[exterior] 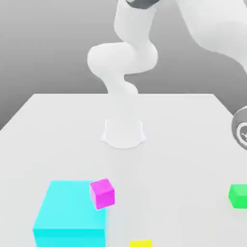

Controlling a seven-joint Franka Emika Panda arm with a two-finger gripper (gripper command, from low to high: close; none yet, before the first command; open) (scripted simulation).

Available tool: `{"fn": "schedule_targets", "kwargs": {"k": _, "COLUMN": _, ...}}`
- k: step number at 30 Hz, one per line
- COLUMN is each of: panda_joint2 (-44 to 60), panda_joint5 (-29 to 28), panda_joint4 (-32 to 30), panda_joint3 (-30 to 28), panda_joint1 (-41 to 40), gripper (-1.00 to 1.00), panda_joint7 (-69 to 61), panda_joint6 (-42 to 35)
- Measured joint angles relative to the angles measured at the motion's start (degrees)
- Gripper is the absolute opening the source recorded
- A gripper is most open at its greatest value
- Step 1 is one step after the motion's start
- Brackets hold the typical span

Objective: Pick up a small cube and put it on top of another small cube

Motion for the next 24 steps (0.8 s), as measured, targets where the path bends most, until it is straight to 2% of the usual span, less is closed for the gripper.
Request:
{"fn": "schedule_targets", "kwargs": {"k": 8, "panda_joint2": -16.8, "panda_joint5": 5.1, "panda_joint4": -14.8, "panda_joint3": -7.1, "panda_joint1": -8.1, "gripper": -1.0, "panda_joint7": 3.7, "panda_joint6": -1.7}}
{"fn": "schedule_targets", "kwargs": {"k": 16, "panda_joint2": -33.6, "panda_joint5": 4.6, "panda_joint4": -29.6, "panda_joint3": -12.7, "panda_joint1": -18.3, "gripper": -1.0, "panda_joint7": 11.3, "panda_joint6": -3.5}}
{"fn": "schedule_targets", "kwargs": {"k": 21, "panda_joint2": -28.6, "panda_joint5": 5.0, "panda_joint4": -33.7, "panda_joint3": -13.7, "panda_joint1": -19.3, "gripper": -1.0, "panda_joint7": 12.1, "panda_joint6": 5.6}}
{"fn": "schedule_targets", "kwargs": {"k": 22, "panda_joint2": -27.5, "panda_joint5": 5.1, "panda_joint4": -34.1, "panda_joint3": -13.8, "panda_joint1": -19.3, "gripper": 1.0, "panda_joint7": 12.0, "panda_joint6": 7.0}}
{"fn": "schedule_targets", "kwargs": {"k": 24, "panda_joint2": -27.5, "panda_joint5": 5.1, "panda_joint4": -34.1, "panda_joint3": -13.8, "panda_joint1": -19.3, "gripper": 1.0, "panda_joint7": 12.0, "panda_joint6": 7.0}}
